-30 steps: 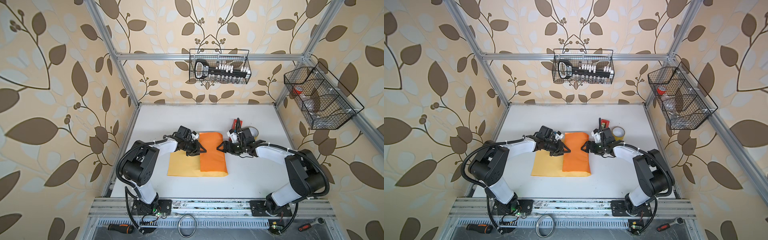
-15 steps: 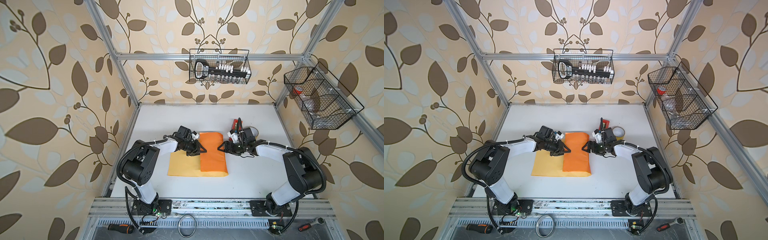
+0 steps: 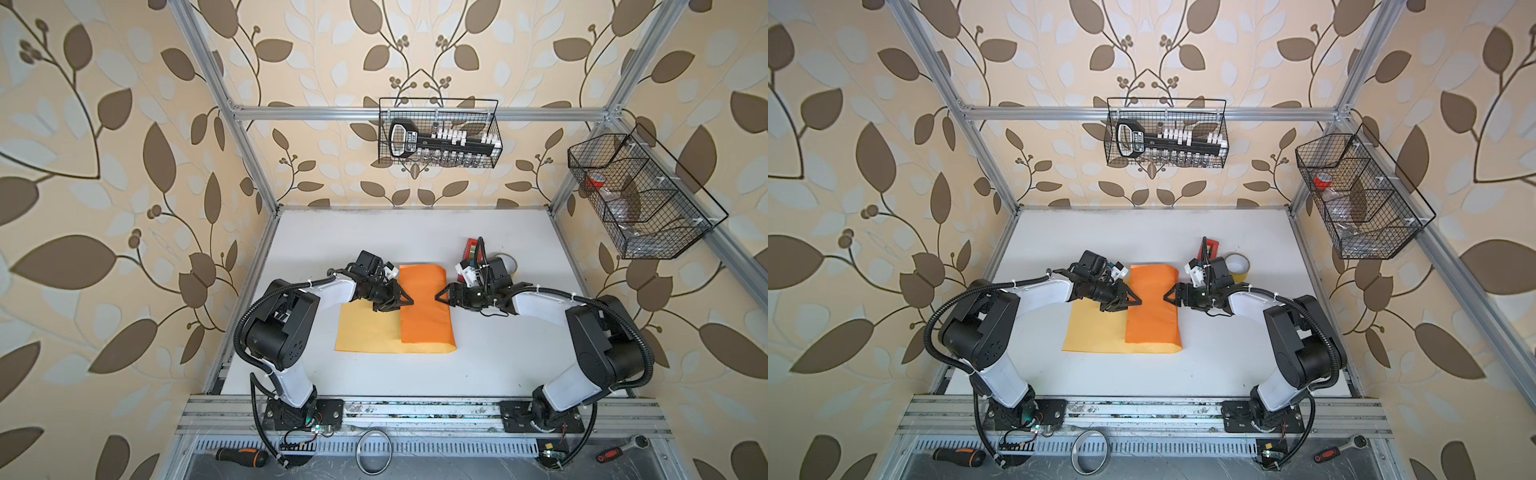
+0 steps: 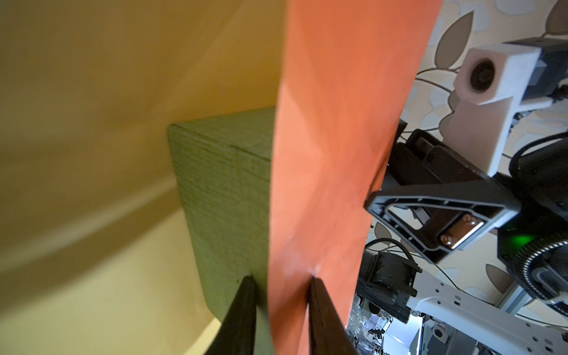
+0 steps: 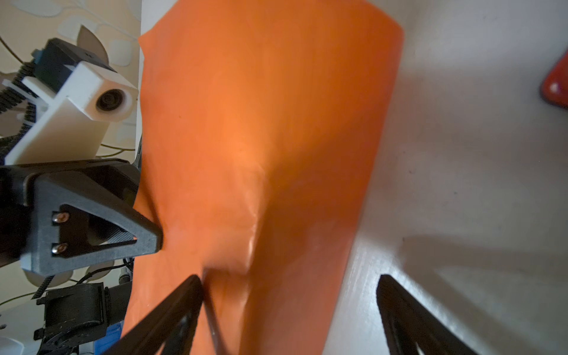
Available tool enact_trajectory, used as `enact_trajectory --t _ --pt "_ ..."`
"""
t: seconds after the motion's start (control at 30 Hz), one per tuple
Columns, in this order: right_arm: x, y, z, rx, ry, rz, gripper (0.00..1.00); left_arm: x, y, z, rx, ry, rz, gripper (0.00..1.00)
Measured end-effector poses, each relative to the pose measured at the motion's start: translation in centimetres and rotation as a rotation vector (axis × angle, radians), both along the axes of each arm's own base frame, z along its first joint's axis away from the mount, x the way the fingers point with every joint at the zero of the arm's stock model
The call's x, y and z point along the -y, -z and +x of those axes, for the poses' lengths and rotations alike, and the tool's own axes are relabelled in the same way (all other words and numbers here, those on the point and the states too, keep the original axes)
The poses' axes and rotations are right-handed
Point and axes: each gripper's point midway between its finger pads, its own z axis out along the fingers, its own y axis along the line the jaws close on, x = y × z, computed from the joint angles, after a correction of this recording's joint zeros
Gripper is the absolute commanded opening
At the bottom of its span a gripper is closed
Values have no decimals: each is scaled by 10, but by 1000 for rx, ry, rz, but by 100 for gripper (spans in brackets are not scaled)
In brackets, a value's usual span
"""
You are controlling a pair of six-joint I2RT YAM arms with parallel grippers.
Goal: Wrap the gift box in paper
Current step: 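Hold the orange flap in place over the box with both grippers, then release the flap with the left gripper and draw it back toward the robot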
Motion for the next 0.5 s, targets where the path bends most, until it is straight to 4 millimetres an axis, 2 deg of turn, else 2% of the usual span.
enact_trajectory --t 0.37,0.5 --pt "-3 -10 -5 -31 26 33 93 0 0 0 0 1 -1 23" --pt "-5 -8 -8 -38 16 29 93 0 0 0 0 1 -1 23"
